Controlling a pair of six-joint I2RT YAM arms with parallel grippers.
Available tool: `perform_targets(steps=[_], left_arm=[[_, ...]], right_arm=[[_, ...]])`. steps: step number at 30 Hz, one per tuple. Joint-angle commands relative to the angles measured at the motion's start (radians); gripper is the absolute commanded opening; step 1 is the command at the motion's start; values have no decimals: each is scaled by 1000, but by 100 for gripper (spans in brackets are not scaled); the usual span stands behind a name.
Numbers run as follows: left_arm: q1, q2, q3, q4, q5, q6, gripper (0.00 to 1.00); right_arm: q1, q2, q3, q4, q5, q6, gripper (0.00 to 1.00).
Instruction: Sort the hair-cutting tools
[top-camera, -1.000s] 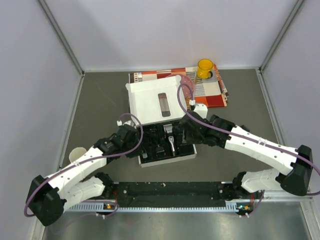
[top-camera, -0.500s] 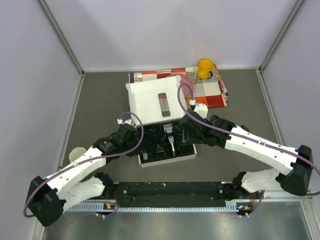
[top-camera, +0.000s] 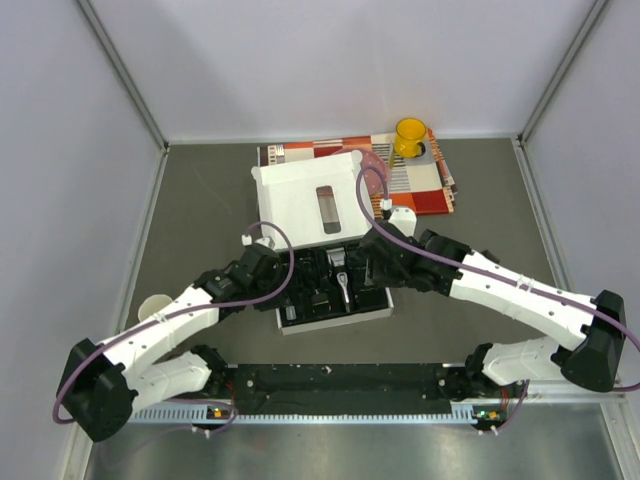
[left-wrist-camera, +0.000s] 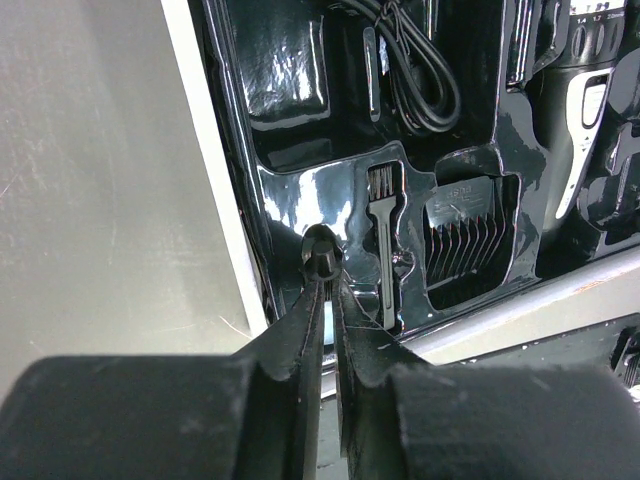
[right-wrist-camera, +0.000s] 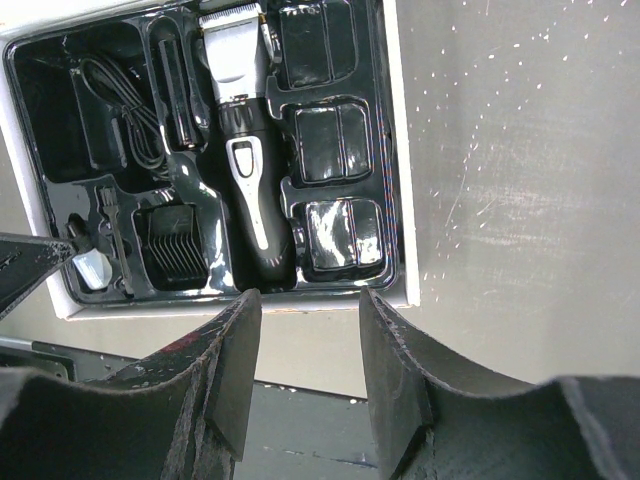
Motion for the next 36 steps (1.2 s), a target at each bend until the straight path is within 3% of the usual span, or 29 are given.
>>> perform_targets(steps=[1, 14, 21, 31, 32, 36], left_arm=[[-1, 7, 18, 44, 4, 9, 12], [-1, 68, 6, 55, -3, 18, 11], [-1, 41, 84, -3, -44, 44, 13], [0, -53, 247, -88, -219, 142, 38], [0, -59, 254, -85, -231, 157, 47], [8, -75, 251, -37, -274, 264, 64]], right_arm=[[-11, -34, 1, 14, 28, 11, 44], [-12, -35, 1, 14, 35, 8, 45], [-12, -51, -3, 14, 41, 10, 45], [-121, -104, 20, -35, 14, -71, 50], [-168, -106, 20, -40, -7, -105, 51], [-303, -110, 37, -85, -34, -203, 57]])
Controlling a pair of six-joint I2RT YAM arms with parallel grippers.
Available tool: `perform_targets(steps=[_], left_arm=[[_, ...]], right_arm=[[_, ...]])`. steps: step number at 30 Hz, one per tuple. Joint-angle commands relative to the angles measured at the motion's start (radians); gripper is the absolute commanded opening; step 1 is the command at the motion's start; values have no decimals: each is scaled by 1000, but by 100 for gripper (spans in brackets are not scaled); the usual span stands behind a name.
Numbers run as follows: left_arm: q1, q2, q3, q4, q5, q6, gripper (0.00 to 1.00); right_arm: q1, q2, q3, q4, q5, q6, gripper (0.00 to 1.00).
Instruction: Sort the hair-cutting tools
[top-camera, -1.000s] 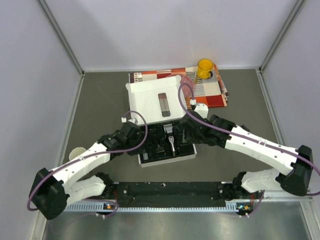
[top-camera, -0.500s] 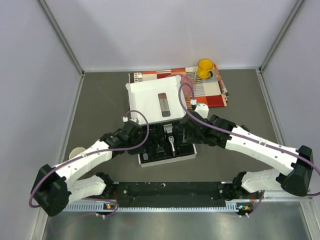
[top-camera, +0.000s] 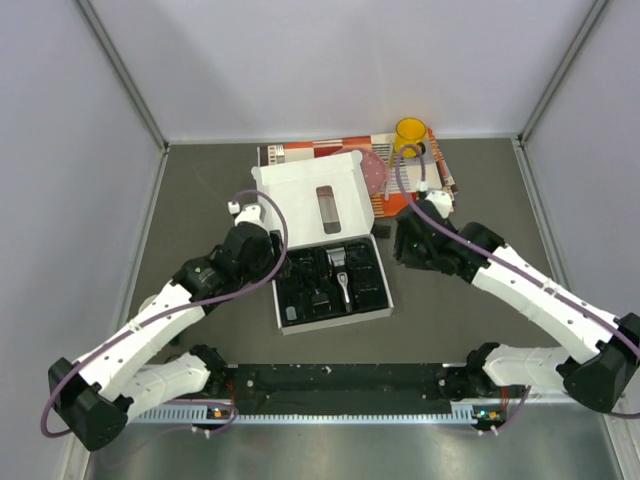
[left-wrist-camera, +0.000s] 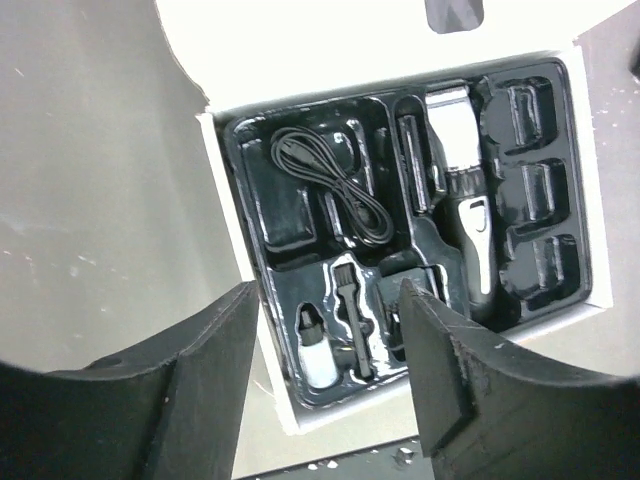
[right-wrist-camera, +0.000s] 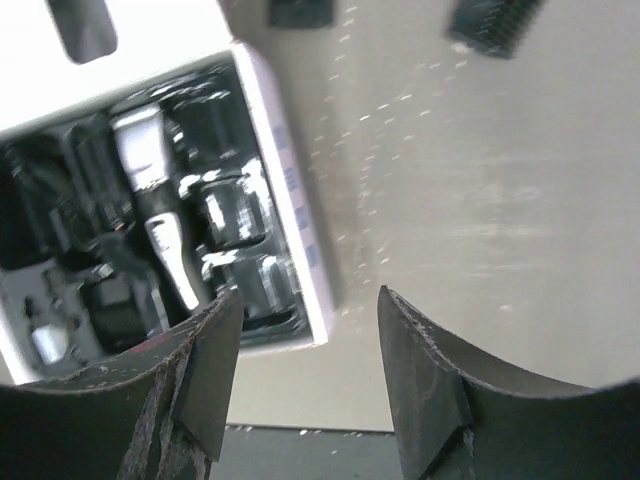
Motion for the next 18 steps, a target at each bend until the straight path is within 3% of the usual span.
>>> perform_targets(steps=[1, 7, 11, 18], left_arm=[[9, -19, 23, 37, -85, 139, 67], [40, -4, 38, 89, -3, 229, 83], [67, 14, 26, 121, 51, 243, 86], [176, 71, 18, 206, 208, 240, 87]], right_arm=[[-145, -24, 48, -64, -22, -133, 58], [-355, 11, 68, -101, -56, -232, 66], [-449, 57, 46, -104, -13, -274, 71], [-642, 157, -17, -63, 36, -311, 88]])
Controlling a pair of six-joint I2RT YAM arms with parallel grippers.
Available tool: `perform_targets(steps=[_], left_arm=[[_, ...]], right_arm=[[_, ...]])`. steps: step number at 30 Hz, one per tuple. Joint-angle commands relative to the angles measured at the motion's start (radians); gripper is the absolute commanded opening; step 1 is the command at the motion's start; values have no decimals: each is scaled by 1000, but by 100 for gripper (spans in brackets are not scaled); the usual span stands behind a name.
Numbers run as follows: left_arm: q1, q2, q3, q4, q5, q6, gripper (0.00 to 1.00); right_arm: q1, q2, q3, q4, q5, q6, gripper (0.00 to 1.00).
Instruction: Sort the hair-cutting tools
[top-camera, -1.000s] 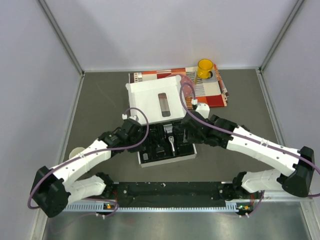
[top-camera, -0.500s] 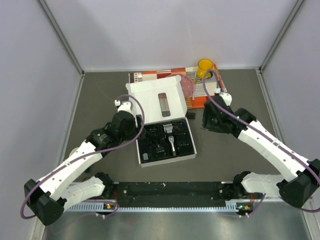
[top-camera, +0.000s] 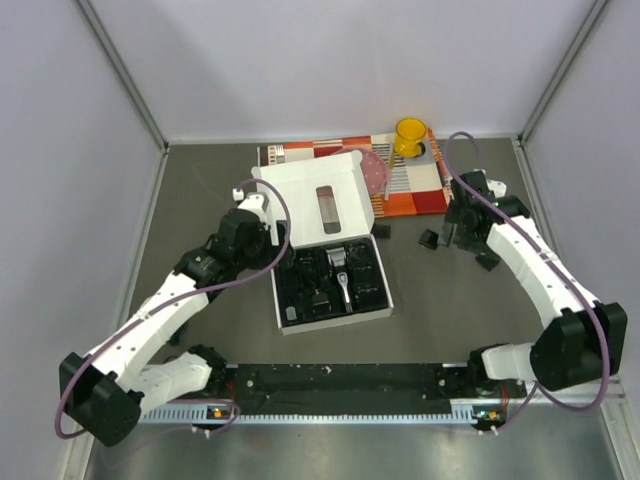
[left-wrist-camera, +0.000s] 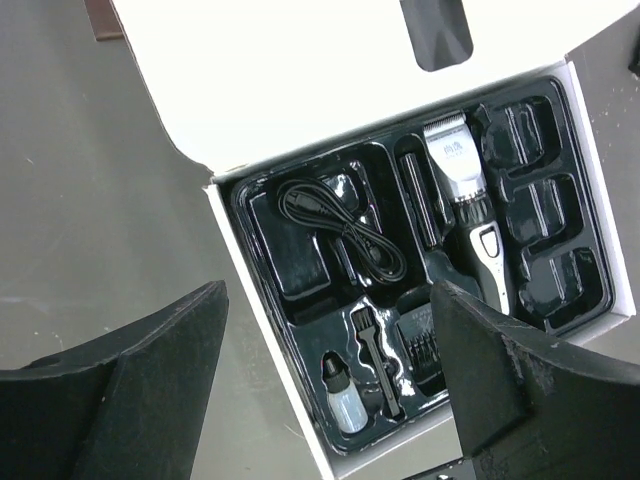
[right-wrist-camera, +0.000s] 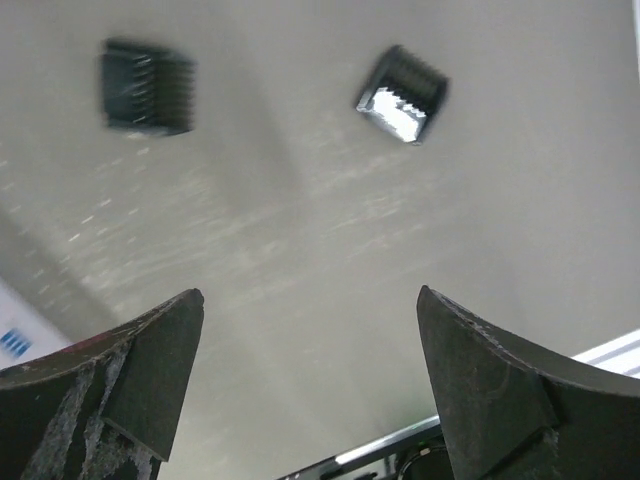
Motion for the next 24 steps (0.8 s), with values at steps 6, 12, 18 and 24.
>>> perform_targets(steps=[6, 12, 18, 24], left_arm=[[88, 45, 18, 164, 143, 34, 87], [109, 62, 39, 144, 152, 31, 87], [122, 71, 41, 146, 169, 34, 87], [131, 62, 27, 170, 169, 43, 88]], right_arm=[[-266, 113, -77, 179, -68, 60, 89], [-348, 216, -26, 217, -54, 178, 91], [-434, 338, -8, 269, -151, 221, 93], [-443, 427, 32, 292, -169, 216, 93]])
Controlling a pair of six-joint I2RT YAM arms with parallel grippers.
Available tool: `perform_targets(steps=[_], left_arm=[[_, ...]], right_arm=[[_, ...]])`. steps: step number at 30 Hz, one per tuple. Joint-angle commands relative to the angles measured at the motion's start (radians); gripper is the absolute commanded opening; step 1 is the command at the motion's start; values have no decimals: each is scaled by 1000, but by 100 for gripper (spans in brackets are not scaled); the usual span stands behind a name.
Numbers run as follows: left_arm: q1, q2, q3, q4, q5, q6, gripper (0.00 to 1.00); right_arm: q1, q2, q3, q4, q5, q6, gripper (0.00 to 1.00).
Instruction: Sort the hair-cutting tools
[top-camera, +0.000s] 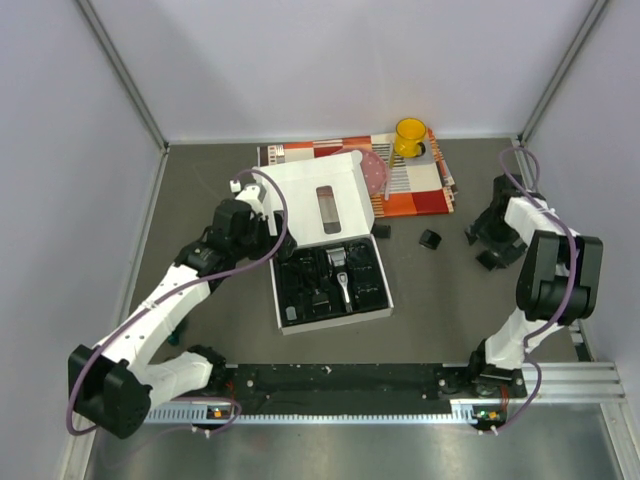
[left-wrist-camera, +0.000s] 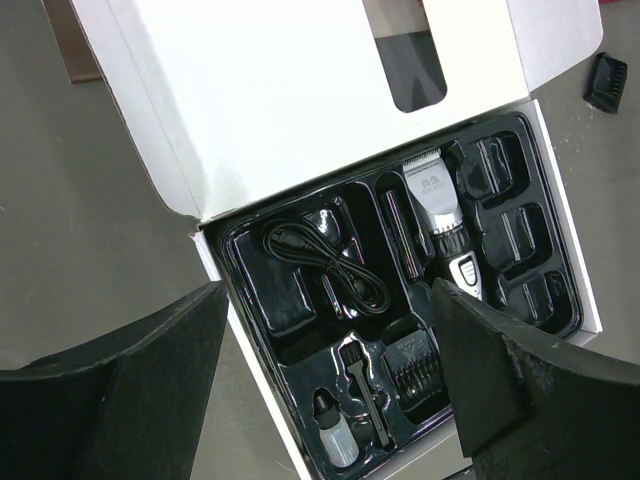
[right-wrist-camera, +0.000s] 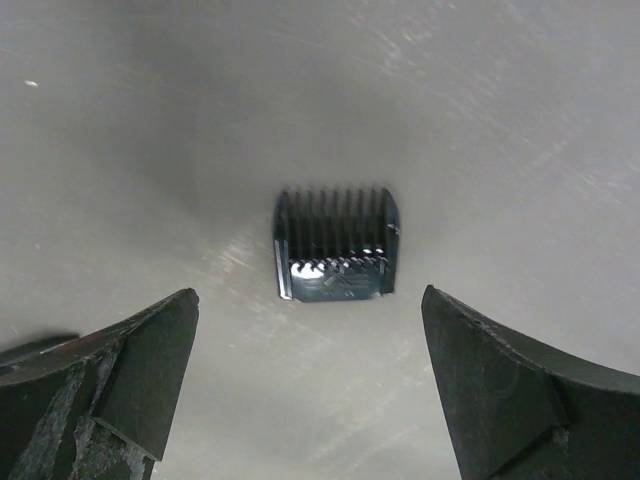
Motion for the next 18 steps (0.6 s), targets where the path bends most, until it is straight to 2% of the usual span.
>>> perform_targets(steps=[1, 10, 18], left_arm=[[19, -6, 22, 64, 17, 18, 87], [48, 38, 20, 87, 44, 19, 87], [68, 30, 22, 101, 40, 33, 87]], right_arm=[[-10, 42, 69, 52, -26, 14, 93], [-48, 125, 79, 57, -29, 4, 88], [-48, 133, 49, 67, -18, 4, 83]])
